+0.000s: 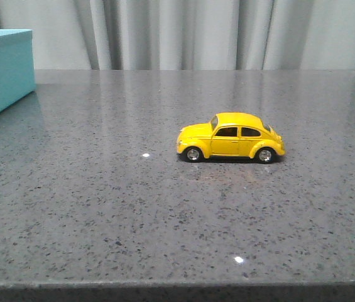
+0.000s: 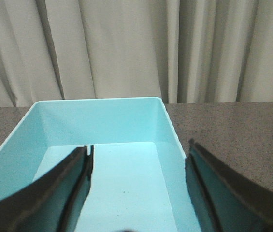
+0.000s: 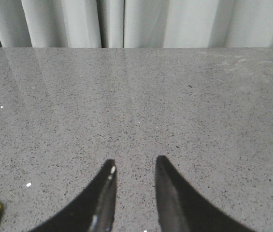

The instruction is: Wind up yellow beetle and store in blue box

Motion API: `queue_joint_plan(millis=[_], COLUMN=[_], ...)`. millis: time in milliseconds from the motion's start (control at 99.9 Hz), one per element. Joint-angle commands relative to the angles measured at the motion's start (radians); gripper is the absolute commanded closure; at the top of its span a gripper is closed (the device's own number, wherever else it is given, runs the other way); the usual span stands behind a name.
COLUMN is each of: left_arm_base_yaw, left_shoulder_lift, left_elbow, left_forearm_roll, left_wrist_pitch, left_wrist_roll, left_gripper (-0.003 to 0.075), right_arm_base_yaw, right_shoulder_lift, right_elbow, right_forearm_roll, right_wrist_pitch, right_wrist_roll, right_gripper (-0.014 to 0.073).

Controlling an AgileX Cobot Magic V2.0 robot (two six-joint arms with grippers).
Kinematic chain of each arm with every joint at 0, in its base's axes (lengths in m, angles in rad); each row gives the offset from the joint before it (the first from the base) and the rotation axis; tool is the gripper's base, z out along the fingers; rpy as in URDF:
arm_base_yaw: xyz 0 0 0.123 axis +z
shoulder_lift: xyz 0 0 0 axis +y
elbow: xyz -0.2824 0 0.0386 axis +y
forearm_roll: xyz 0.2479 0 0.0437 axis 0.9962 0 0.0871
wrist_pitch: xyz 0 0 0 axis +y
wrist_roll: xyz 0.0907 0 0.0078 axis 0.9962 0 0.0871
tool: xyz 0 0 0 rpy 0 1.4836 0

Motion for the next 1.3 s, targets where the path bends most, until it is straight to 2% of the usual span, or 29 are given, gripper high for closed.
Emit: queue_joint_plan(millis=[0,320,460,660,860,1291], left_arm_base_yaw=[0.002,0.002,0.002,0.002,0.002,0.002], left_shoulder_lift=[0.042,0.051,0.051,0.051,0.051,0.051], left_elbow=[-0.049,-0.049,-0.049,-0.049,-0.049,-0.049], left_forearm_roll=[-0.001,-0.003,-0.003,-0.003,-0.012,-0.038], left_wrist_pitch=[-0.071,-0.110,-0.128,-0.155,-0.157,-0.159], left_wrist_roll=[-0.008,-0.008,-0.008,-0.008,-0.008,-0.008], left_gripper=[0.0277,0.0277,0.0277,0.0277,0.0277,0.0277], right_arm_base_yaw=[0.000,0.000,0.000,0.011,0.095,0.335], right_shoulder_lift=[0.052,0.082,0.141,0.287,0.423,0.750], right_elbow=[-0.069,-0.083,-0.168,-0.337,-0.462,-0.684], right_forearm_roll=[-0.001,0.026,0.100,0.139,0.190,0.192], right_wrist_pitch=[-0.062,-0.115,0.028,0.259,0.373,0.520], right_wrist_roll=[-0.007,-0.006,-0.006,-0.006,-0.004,0.186], right_gripper=[0.0314,0.0314,0.0314,0.0291,0.0127,0.0119])
